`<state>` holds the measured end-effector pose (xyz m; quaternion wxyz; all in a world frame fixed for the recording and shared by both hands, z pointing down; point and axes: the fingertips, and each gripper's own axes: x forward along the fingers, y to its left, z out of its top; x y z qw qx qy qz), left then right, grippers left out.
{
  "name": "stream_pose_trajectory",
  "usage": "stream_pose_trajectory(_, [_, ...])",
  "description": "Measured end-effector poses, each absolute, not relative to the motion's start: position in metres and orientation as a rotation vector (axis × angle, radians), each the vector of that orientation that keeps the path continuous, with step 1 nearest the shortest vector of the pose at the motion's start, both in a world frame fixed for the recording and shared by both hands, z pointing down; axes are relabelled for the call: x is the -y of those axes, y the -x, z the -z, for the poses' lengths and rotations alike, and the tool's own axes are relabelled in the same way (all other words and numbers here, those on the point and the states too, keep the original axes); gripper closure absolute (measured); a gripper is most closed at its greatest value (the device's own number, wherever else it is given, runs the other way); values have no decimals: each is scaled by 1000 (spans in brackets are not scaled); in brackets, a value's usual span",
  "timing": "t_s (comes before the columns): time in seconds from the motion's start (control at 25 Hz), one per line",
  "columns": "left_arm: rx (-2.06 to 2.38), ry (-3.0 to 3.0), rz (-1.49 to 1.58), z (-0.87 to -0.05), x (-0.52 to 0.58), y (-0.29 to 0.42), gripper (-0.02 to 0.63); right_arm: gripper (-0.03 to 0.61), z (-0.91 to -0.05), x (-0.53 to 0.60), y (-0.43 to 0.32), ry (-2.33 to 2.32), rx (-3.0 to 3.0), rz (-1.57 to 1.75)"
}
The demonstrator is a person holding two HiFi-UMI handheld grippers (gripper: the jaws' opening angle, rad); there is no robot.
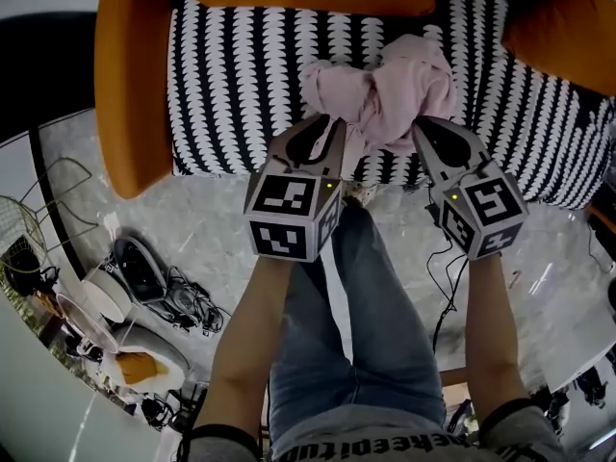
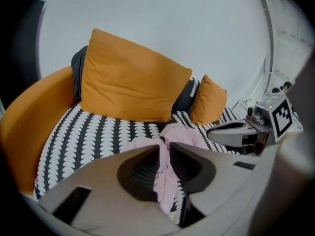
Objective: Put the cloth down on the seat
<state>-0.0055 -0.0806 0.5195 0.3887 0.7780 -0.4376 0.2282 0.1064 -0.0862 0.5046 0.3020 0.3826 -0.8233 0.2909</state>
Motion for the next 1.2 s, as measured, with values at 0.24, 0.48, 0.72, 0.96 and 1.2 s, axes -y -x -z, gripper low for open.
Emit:
stream_pose_trajectory(0.24, [1086,-1984,-573,-516,94,37,585,583,-503,93,-67,-1004,2179,-789])
stream_pose_trajectory(0.48, [1027,-2011,-589,-521,105,28,594,583,-505,105,-64,-1023,2195,-806])
stream_pose_trajectory(0.72, [969,-2073,-587,-493,92,38,594,583,-474,91,-41,-1088,2222,-775])
stream_pose_trajectory(0.96, [913,-2137,-611,-459,73,40,595,583,-436,72,-28,-1160,2252,-773])
stream_pose_trajectory(1.2, [864,-2214,-591,-407,54,43,595,583,-381,53,-16,-1243,2286,-733])
